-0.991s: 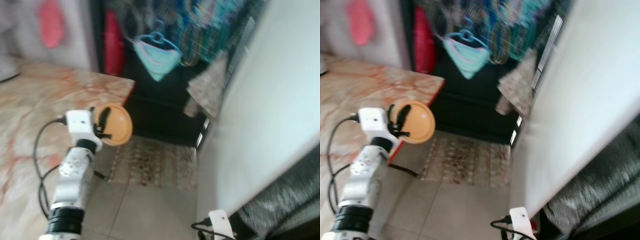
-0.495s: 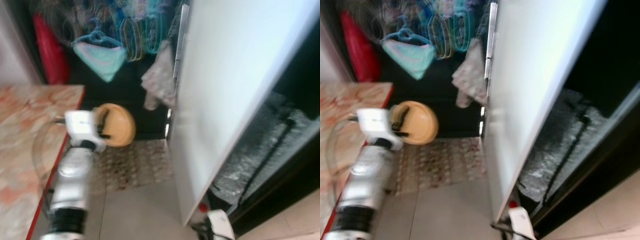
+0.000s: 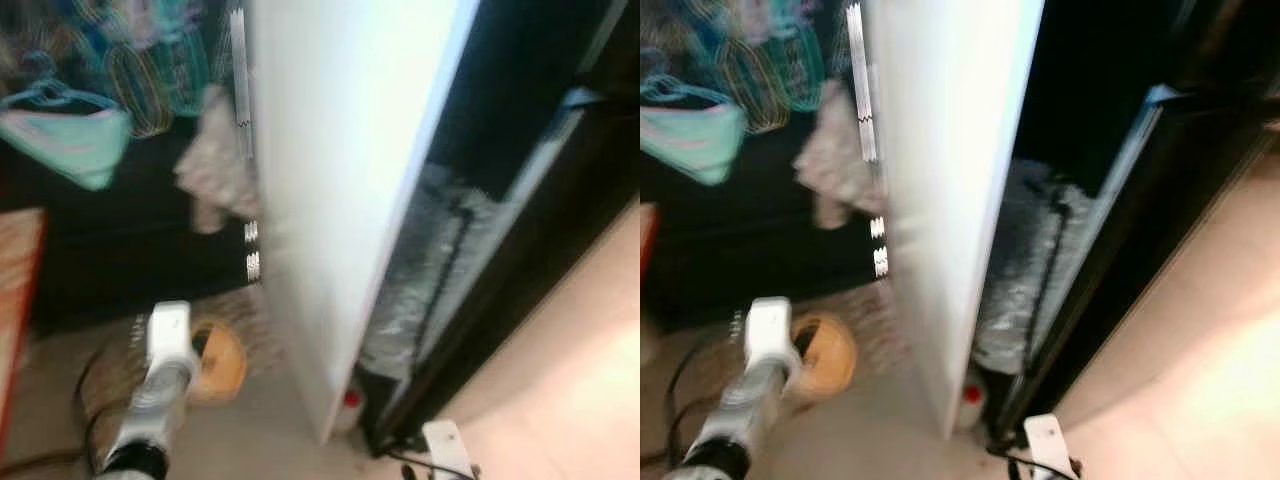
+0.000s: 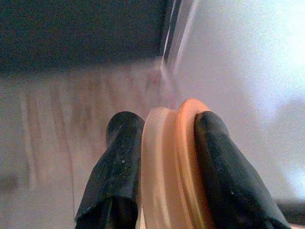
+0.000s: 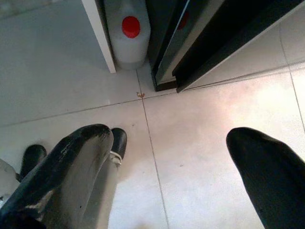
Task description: Restocking fridge
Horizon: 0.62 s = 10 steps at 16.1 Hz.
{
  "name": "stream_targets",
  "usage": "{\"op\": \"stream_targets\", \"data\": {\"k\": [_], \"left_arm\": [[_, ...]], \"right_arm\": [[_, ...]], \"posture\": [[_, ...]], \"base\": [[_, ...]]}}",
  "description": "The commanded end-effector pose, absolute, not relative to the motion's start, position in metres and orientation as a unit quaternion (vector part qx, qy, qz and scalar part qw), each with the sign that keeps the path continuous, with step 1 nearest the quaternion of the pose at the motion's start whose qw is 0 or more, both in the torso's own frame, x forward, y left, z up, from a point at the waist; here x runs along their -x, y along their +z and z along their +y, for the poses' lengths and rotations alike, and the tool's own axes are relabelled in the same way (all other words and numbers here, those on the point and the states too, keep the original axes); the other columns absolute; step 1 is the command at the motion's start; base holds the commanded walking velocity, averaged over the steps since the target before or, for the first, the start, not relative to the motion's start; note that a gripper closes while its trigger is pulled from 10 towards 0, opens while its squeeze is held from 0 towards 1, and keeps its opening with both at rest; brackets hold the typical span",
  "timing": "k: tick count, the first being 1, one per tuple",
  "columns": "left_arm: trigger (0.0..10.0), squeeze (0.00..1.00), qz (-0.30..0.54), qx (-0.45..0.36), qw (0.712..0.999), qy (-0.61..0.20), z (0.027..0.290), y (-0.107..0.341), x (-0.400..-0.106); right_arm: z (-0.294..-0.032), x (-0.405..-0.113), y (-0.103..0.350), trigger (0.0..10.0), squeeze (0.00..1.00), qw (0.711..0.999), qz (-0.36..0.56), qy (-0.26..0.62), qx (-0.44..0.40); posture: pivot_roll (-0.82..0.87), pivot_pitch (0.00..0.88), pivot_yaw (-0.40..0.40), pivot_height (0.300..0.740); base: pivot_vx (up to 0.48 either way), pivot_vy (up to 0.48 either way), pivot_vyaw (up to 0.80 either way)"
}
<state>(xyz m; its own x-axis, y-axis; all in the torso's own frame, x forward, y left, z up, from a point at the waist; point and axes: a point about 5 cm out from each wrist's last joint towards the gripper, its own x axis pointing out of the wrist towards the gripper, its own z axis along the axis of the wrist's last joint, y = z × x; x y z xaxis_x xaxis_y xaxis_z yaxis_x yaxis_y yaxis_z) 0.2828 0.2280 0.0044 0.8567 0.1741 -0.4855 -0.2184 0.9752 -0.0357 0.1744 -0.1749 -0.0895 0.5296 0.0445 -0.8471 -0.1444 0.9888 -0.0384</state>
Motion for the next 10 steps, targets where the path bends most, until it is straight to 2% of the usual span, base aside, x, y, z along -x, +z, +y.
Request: {"op": "stream_targets", "data": {"k": [1, 4, 8, 10], "left_arm": [[10.0, 0.00, 0.280, 0.086, 0.948, 0.124, 0.228, -0.009, -0.274], [10.0, 0.00, 0.340, 0.141, 0.918, 0.147, 0.221, -0.035, -0.251], [10.0, 0.00, 0.360, 0.186, 0.898, 0.172, 0.216, -0.050, -0.233], [10.0, 0.00, 0.359, 0.201, 0.893, 0.183, 0.216, -0.053, -0.230]], "right_arm": [[-0.178, -0.173, -0.090, 10.0, 0.00, 0.871, 0.485, 0.053, 0.057], [-0.178, -0.173, -0.090, 10.0, 0.00, 0.871, 0.485, 0.054, 0.059], [-0.179, -0.173, -0.090, 10.0, 0.00, 0.873, 0.482, 0.044, 0.056], [-0.179, -0.173, -0.090, 10.0, 0.00, 0.875, 0.479, 0.042, 0.057]], "posture": [[0.09, 0.000, -0.029, 0.740], [0.08, 0.000, -0.026, 0.740], [0.07, 0.000, -0.025, 0.740], [0.07, 0.000, -0.025, 0.740]], "base": [[0.000, 0.000, -0.80], [0.000, 0.000, -0.80], [0.000, 0.000, -0.80], [0.000, 0.000, 0.00]]}}
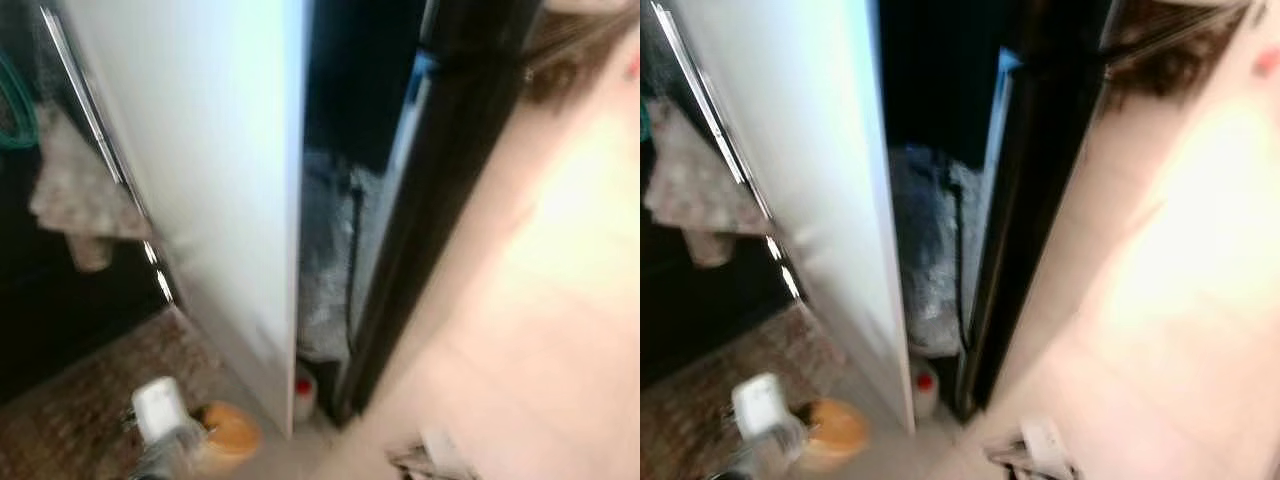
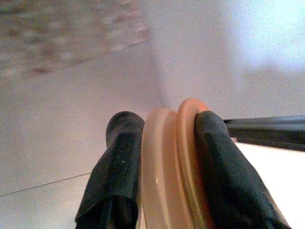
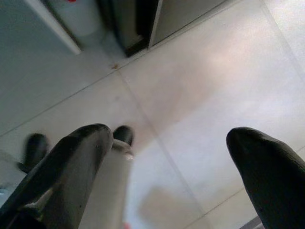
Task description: Restocking fridge
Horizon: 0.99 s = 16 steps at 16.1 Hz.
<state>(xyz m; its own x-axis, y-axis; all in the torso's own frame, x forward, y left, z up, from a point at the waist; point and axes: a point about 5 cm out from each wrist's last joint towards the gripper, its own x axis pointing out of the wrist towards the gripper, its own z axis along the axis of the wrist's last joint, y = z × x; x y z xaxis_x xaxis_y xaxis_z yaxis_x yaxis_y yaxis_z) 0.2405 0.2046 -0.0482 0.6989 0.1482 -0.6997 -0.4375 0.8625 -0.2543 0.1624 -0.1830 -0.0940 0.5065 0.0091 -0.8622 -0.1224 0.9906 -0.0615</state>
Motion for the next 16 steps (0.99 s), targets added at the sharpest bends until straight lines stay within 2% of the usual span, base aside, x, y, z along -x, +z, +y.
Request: {"op": "stream_targets", "data": {"k": [1, 5, 7, 9, 11, 14, 16], "left_arm": [[10.0, 0.00, 0.360, 0.204, 0.891, 0.187, 0.217, -0.054, -0.228], [10.0, 0.00, 0.363, 0.199, 0.891, 0.186, 0.220, -0.056, -0.225], [10.0, 0.00, 0.365, 0.192, 0.892, 0.184, 0.222, -0.056, -0.223], [10.0, 0.00, 0.365, 0.188, 0.893, 0.183, 0.224, -0.056, -0.223], [10.0, 0.00, 0.372, 0.186, 0.892, 0.179, 0.222, -0.057, -0.222], [10.0, 0.00, 0.378, 0.181, 0.891, 0.174, 0.220, -0.058, -0.222], [10.0, 0.00, 0.377, 0.189, 0.888, 0.185, 0.222, -0.059, -0.219]], "right_arm": [[-0.178, -0.172, -0.090, 10.0, 0.00, 0.876, 0.477, 0.038, 0.056], [-0.177, -0.170, -0.090, 10.0, 0.00, 0.888, 0.460, -0.014, 0.013], [-0.184, -0.194, -0.076, 10.0, 0.00, 0.914, 0.401, -0.059, -0.009], [-0.189, -0.203, -0.070, 10.0, 0.00, 0.924, 0.369, -0.087, -0.038], [-0.194, -0.196, -0.074, 10.0, 0.00, 0.916, 0.387, -0.098, -0.045], [-0.184, -0.141, -0.102, 10.0, 0.00, 0.860, 0.510, -0.033, 0.000], [-0.185, -0.141, -0.101, 10.0, 0.00, 0.869, 0.490, -0.064, -0.039]], "posture": [[0.07, 0.000, -0.022, 0.740], [0.07, 0.000, -0.006, 0.740], [0.05, 0.000, 0.006, 0.740], [0.04, 0.000, 0.012, 0.740], [0.03, 0.000, 0.017, 0.740], [0.05, 0.000, 0.008, 0.740], [0.05, 0.000, 0.008, 0.740]], "base": [[0.000, 0.000, 0.00], [0.000, 0.000, 0.00], [0.000, 0.000, 0.00], [0.000, 0.000, 0.00], [0.000, 0.000, 0.00], [0.000, 0.000, 0.00], [0.000, 0.000, 0.00]]}}
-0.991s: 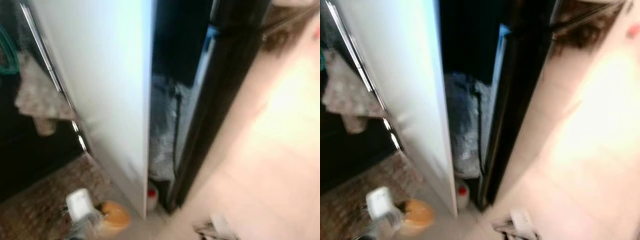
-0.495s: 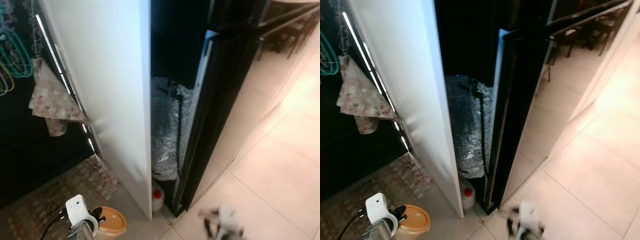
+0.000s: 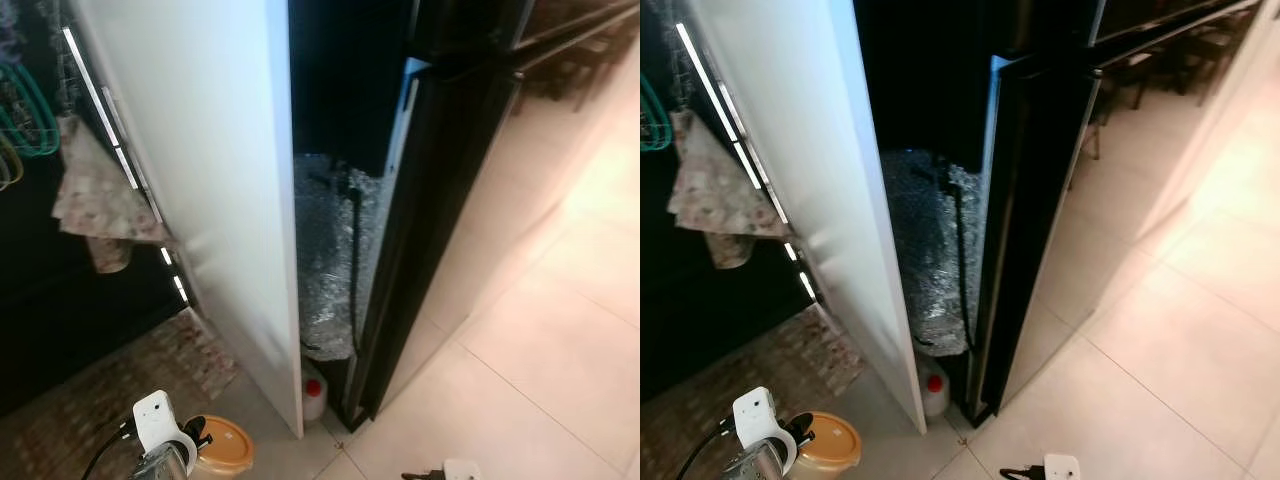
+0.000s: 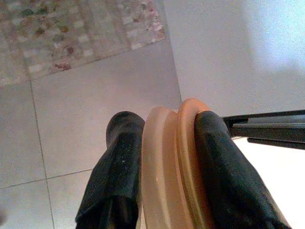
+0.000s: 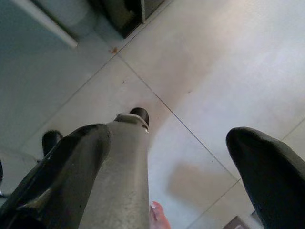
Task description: Restocking fridge
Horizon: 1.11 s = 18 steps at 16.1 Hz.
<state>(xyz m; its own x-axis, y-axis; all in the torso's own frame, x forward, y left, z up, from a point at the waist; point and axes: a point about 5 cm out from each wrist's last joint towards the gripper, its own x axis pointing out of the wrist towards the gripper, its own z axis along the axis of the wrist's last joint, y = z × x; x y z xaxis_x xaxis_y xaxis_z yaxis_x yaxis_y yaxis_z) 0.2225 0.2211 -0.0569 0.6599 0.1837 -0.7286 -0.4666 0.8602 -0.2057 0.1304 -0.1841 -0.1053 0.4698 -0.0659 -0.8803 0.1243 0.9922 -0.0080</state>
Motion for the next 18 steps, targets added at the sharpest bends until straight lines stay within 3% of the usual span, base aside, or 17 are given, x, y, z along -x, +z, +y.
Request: {"op": "stream_targets", "data": {"k": [1, 6, 10, 14, 18], "left_arm": [[10.0, 0.00, 0.376, 0.190, 0.887, 0.187, 0.223, -0.059, -0.218], [10.0, 0.00, 0.383, 0.186, 0.888, 0.173, 0.216, -0.061, -0.218], [10.0, 0.00, 0.385, 0.170, 0.893, 0.161, 0.214, -0.061, -0.219], [10.0, 0.00, 0.383, 0.173, 0.893, 0.163, 0.214, -0.060, -0.220], [10.0, 0.00, 0.383, 0.172, 0.893, 0.163, 0.214, -0.060, -0.220]], "right_arm": [[-0.185, -0.145, -0.100, 10.0, 0.00, 0.872, 0.482, -0.066, -0.046], [-0.179, -0.171, -0.090, 10.0, 0.00, 0.887, 0.460, -0.040, -0.033], [-0.178, -0.166, -0.093, 10.0, 0.00, 0.880, 0.473, -0.043, -0.029], [-0.182, -0.154, -0.097, 10.0, 0.00, 0.872, 0.488, -0.042, -0.022], [-0.183, -0.157, -0.095, 10.0, 0.00, 0.879, 0.475, -0.042, -0.023]], "posture": [[0.04, 0.000, 0.009, 0.740], [0.05, 0.000, 0.007, 0.740], [0.05, 0.000, 0.008, 0.740], [0.05, 0.000, 0.009, 0.740], [0.05, 0.000, 0.009, 0.740]], "base": [[0.000, 0.000, 0.00], [0.000, 0.000, 0.00], [0.000, 0.301, 0.00], [0.000, 0.299, -0.80], [0.000, 0.299, 0.00]]}}
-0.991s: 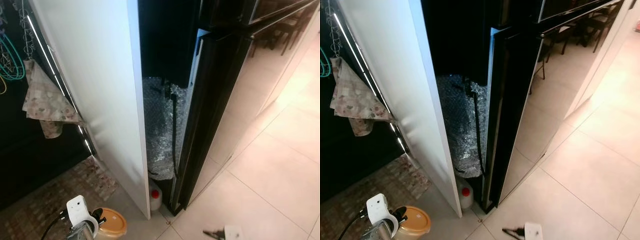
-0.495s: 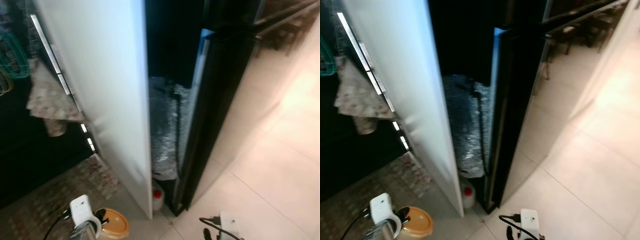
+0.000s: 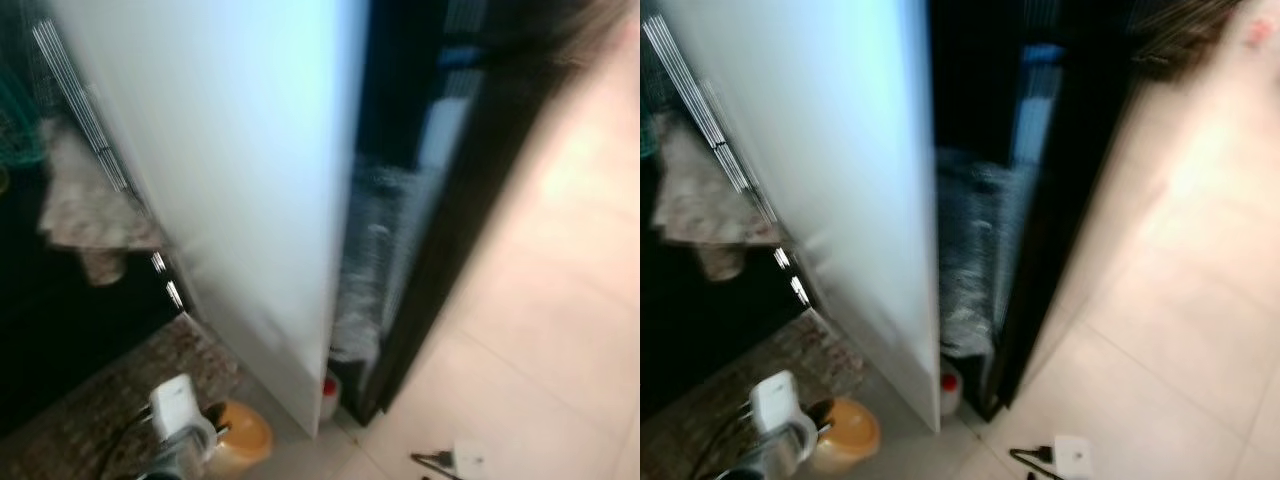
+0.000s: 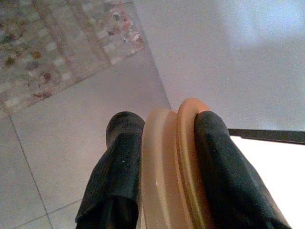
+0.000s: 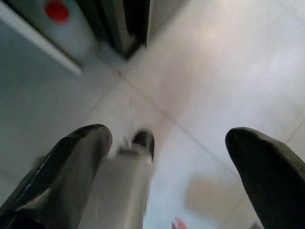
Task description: Restocking fridge
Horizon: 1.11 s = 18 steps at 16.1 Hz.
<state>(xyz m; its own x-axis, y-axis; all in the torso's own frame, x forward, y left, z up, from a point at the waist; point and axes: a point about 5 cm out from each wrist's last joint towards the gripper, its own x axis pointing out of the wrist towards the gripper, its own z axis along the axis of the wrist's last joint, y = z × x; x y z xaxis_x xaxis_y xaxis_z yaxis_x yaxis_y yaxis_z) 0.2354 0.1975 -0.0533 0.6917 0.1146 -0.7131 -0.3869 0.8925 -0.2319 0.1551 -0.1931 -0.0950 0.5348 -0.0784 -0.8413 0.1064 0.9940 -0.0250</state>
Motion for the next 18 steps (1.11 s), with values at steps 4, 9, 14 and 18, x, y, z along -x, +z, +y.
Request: {"op": "stream_targets", "data": {"k": [4, 9, 14, 18], "left_arm": [[10.0, 0.00, 0.381, 0.172, 0.894, 0.162, 0.214, -0.060, -0.221], [10.0, 0.00, 0.383, 0.168, 0.895, 0.158, 0.213, -0.060, -0.220], [10.0, 0.00, 0.384, 0.169, 0.894, 0.159, 0.211, -0.061, -0.219], [10.0, 0.00, 0.384, 0.171, 0.893, 0.161, 0.211, -0.061, -0.219]], "right_arm": [[-0.183, -0.161, -0.094, 10.0, 0.00, 0.879, 0.475, -0.042, -0.022], [-0.185, -0.161, -0.094, 10.0, 0.00, 0.879, 0.472, -0.061, -0.020], [-0.193, -0.164, -0.091, 10.0, 0.00, 0.883, 0.464, -0.072, -0.022], [-0.193, -0.165, -0.091, 10.0, 0.00, 0.883, 0.463, -0.069, -0.018]], "posture": [[0.05, 0.000, 0.008, 0.740], [0.05, 0.000, 0.010, 0.740], [0.05, 0.000, 0.005, 0.740], [0.05, 0.000, 0.001, 0.740]], "base": [[0.000, 0.286, 0.00], [0.000, 0.000, -0.46], [0.000, 0.000, -0.80], [0.000, 0.000, -0.20]]}}
